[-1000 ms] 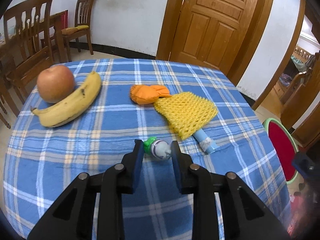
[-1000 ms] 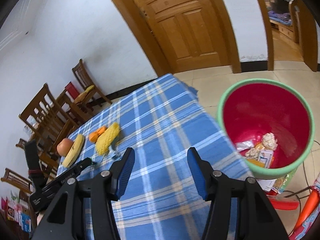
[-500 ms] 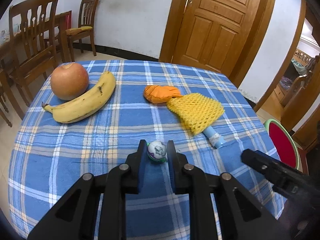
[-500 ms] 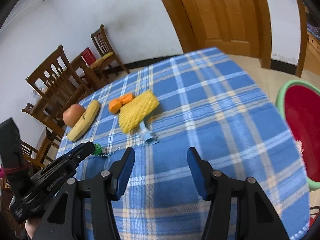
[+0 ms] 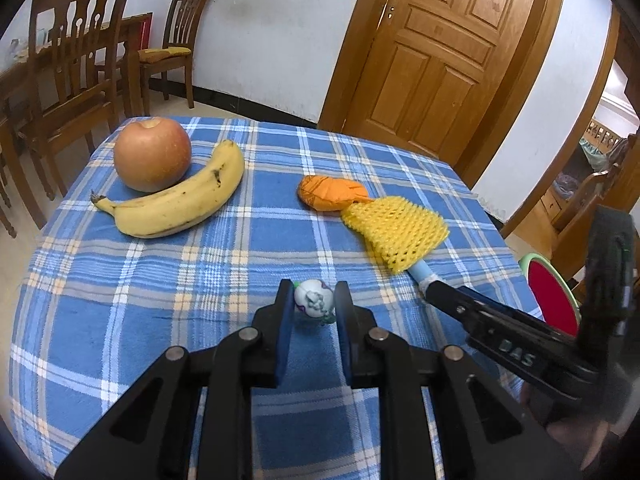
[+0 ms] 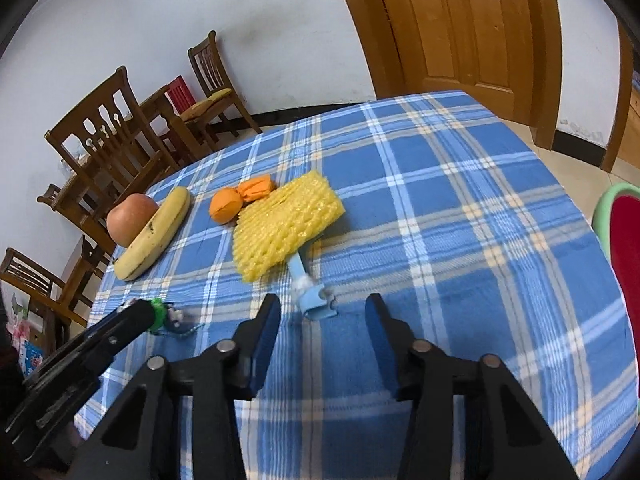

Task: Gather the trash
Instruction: 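Close the left gripper on the green toy while the right grasps the blue bottle, then carry the green toy and blue bottle over the red bin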

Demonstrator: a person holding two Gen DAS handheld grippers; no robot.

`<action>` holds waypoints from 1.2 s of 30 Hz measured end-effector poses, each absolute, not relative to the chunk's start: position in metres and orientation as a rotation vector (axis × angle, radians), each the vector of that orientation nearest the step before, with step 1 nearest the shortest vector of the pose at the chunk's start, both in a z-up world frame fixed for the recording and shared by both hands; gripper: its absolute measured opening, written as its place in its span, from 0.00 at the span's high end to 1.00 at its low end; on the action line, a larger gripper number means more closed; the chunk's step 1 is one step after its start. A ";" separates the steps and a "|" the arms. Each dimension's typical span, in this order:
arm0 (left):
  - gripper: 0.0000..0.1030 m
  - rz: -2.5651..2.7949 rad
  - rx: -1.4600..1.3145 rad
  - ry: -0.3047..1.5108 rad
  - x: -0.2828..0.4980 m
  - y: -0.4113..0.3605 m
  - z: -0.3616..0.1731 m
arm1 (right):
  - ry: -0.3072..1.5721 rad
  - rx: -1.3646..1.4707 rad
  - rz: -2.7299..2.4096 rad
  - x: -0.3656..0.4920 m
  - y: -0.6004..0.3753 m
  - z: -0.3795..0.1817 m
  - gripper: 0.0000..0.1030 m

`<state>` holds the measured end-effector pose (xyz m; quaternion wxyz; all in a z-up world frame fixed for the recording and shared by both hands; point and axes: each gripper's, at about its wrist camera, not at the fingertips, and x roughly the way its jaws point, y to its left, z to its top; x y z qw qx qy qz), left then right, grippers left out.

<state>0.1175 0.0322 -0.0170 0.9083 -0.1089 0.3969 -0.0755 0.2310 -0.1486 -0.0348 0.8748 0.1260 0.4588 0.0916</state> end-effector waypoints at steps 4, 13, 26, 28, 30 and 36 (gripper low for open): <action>0.81 -0.151 -0.240 0.809 0.114 0.036 -0.014 | 0.944 0.227 0.192 0.235 -0.142 -0.036 0.62; 0.81 -0.150 -0.233 0.809 0.109 0.032 -0.010 | 0.948 0.213 0.213 0.230 -0.141 -0.035 0.77; 0.81 -0.205 -0.210 0.803 0.095 0.006 0.001 | 0.882 0.318 0.213 0.166 -0.184 -0.005 0.77; 0.81 -0.218 -0.208 0.802 0.093 0.001 0.002 | 0.871 0.328 0.209 0.157 -0.190 -0.002 0.77; 0.81 -0.234 -0.205 0.802 0.090 -0.005 0.003 | 0.866 0.340 0.205 0.147 -0.198 0.000 0.77; 0.81 -0.265 -0.192 0.798 0.085 -0.019 0.009 | 0.858 0.372 0.169 0.122 -0.220 0.000 0.77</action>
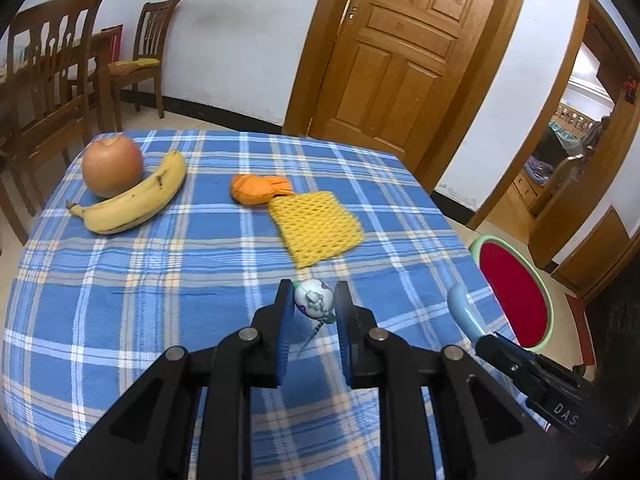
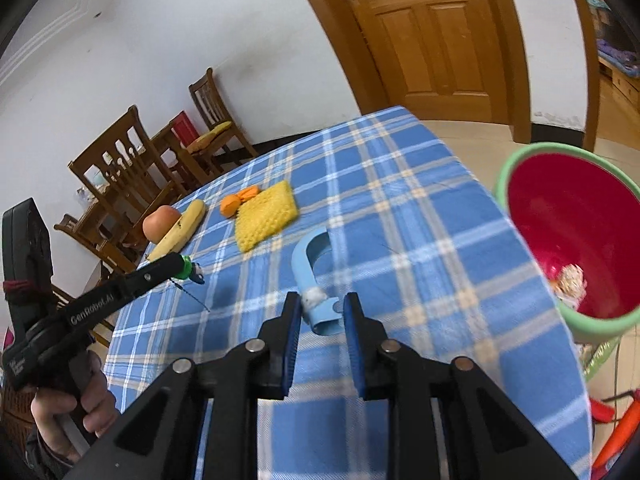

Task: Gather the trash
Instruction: 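Carry the green toy and blue bottle over the red bin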

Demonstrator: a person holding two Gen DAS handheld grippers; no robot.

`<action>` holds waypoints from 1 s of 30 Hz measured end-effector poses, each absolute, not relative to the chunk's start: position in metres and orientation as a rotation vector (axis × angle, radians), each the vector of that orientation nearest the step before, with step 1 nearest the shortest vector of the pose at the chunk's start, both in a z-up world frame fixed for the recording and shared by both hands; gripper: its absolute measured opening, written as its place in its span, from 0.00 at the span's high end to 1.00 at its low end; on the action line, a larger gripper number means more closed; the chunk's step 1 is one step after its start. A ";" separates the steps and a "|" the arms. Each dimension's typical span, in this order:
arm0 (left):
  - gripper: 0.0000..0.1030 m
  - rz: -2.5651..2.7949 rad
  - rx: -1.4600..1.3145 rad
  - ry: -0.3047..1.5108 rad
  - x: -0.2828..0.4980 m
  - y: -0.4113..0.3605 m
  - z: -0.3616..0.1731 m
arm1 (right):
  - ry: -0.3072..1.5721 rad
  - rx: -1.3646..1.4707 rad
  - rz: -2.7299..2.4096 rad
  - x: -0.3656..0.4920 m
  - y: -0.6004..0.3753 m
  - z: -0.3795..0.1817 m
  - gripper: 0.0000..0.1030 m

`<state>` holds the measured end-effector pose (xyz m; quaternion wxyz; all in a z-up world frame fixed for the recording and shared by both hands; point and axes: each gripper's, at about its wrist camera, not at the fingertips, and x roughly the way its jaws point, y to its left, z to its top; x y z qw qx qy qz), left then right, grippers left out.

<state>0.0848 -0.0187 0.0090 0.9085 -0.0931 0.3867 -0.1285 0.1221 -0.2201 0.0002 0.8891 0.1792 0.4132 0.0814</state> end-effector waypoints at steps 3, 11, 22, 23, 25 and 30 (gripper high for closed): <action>0.81 -0.285 -0.181 0.798 0.083 -0.030 0.012 | 0.846 0.389 0.149 0.112 -0.232 0.002 0.77; 0.81 -0.344 -0.149 0.803 0.078 -0.058 0.017 | 0.805 0.415 0.107 0.097 -0.258 0.011 0.77; 0.81 -0.411 -0.112 0.826 0.080 -0.109 0.019 | 0.784 0.417 0.060 0.096 -0.290 0.016 0.77; 0.81 -0.417 -0.108 0.827 0.080 -0.114 0.019 | 0.782 0.418 0.052 0.096 -0.296 0.017 0.77; 0.81 -0.437 -0.099 0.831 0.082 -0.128 0.020 | 0.780 0.421 0.036 0.095 -0.305 0.017 0.77; 0.81 -0.488 -0.068 0.839 0.085 -0.164 0.020 | 0.769 0.432 -0.019 0.092 -0.335 0.018 0.77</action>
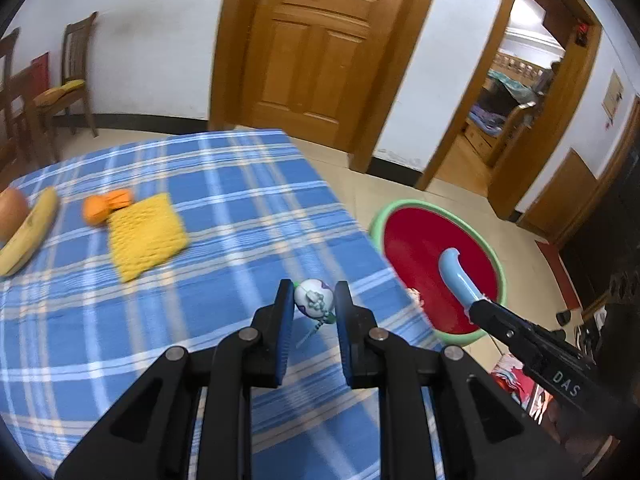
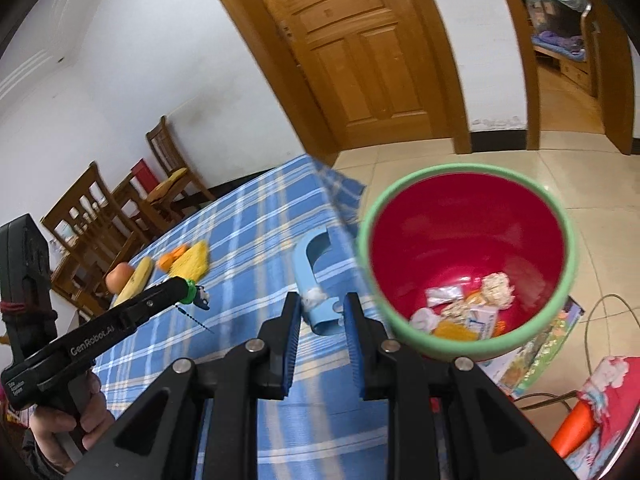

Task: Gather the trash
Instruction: 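Carry the green toy and blue bottle over the red bin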

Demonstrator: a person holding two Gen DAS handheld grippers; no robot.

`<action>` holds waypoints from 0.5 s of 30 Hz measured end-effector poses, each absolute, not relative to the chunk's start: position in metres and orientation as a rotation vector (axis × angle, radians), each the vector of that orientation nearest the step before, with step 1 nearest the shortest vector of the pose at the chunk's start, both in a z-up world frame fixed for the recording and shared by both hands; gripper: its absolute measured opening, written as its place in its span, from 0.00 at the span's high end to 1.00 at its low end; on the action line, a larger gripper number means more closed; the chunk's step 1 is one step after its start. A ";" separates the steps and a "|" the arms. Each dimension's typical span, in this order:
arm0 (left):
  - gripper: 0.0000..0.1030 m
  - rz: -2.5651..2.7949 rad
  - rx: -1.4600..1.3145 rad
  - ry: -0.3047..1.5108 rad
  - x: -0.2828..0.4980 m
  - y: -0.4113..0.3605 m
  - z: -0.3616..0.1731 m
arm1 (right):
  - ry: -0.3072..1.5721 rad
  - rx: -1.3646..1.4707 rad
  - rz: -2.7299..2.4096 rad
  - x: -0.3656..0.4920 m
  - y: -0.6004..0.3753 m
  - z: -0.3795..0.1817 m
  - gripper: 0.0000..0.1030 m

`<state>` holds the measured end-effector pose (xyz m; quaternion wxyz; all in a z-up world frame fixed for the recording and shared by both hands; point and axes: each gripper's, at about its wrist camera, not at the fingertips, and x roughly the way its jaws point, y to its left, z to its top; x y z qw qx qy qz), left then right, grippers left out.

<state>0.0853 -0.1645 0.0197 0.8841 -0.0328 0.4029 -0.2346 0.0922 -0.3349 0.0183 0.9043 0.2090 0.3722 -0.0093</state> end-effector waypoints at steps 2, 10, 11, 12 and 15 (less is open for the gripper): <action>0.81 -0.507 -0.055 0.841 0.086 -0.178 0.019 | 0.766 0.446 -0.045 0.091 -0.350 0.017 0.77; 0.81 -0.591 -0.001 0.845 0.091 -0.237 0.015 | 0.776 0.507 -0.140 0.086 -0.395 0.002 0.77; 0.81 -0.600 0.002 0.847 0.092 -0.243 0.014 | 0.778 0.514 -0.148 0.086 -0.399 0.000 0.76; 0.81 -0.607 0.006 0.849 0.093 -0.248 0.013 | 0.781 0.522 -0.157 0.086 -0.403 -0.002 0.76; 0.81 -0.638 0.022 0.857 0.094 -0.268 0.009 | 0.791 0.544 -0.189 0.086 -0.418 -0.009 0.76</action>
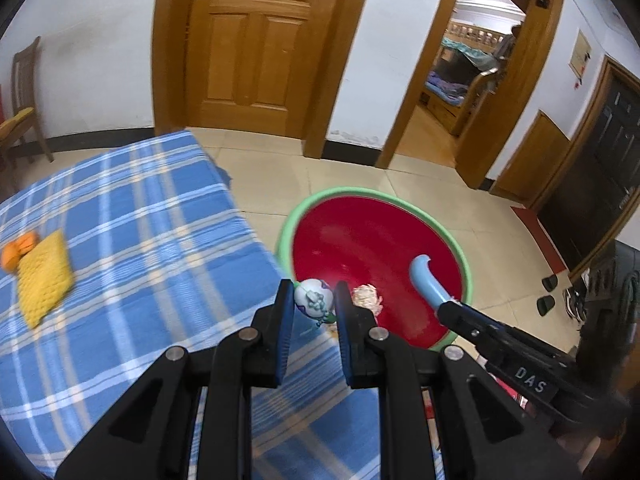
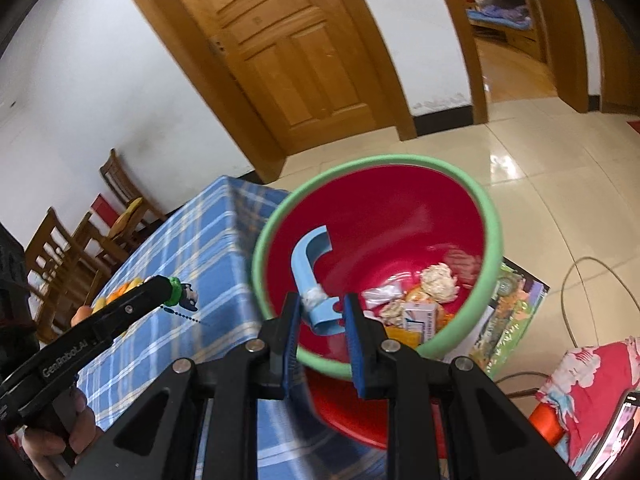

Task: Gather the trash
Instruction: 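Carry the green toy and blue bottle over the red bin, then open both grippers to drop the toy and bottle into the bin, then move both grippers back over the table toward the orange cloth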

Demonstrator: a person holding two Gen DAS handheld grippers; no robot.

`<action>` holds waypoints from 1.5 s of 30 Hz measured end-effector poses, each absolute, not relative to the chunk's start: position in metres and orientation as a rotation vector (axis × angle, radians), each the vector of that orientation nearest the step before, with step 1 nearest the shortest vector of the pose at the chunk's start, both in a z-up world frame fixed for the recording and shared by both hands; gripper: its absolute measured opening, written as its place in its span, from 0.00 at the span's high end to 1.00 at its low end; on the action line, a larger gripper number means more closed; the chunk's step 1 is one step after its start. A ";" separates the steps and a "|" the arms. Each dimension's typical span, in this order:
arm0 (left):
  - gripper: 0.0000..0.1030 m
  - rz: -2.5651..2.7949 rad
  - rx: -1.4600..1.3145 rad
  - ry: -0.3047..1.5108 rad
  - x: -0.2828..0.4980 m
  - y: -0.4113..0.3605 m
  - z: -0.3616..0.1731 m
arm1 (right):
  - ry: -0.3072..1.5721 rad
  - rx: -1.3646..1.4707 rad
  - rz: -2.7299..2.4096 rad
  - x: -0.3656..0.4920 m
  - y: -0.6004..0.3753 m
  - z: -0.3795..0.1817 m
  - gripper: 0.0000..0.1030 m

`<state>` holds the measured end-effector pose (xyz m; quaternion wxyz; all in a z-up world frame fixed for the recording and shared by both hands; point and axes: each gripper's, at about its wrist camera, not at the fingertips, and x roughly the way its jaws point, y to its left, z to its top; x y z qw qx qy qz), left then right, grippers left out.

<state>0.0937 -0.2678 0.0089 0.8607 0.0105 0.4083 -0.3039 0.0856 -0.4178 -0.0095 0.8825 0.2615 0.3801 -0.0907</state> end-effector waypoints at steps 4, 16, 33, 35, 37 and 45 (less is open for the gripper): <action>0.81 -0.670 0.041 0.867 0.095 -0.287 0.001 | 0.802 0.573 -0.216 0.086 -0.431 -0.018 0.76; 0.81 -0.718 0.053 0.922 0.109 -0.325 -0.024 | 0.790 0.609 -0.249 0.082 -0.447 -0.017 0.67; 0.61 -0.608 0.043 0.867 0.113 -0.278 0.002 | 0.764 0.582 -0.195 0.087 -0.426 0.003 0.62; 0.61 -0.584 0.043 0.859 0.116 -0.267 0.005 | 0.765 0.576 -0.176 0.090 -0.418 0.006 0.62; 0.61 -0.551 0.048 0.851 0.119 -0.253 0.010 | 0.765 0.567 -0.159 0.093 -0.411 0.009 0.61; 0.60 -0.435 0.039 0.838 0.131 -0.195 0.019 | 0.778 0.541 -0.075 0.111 -0.372 0.016 0.56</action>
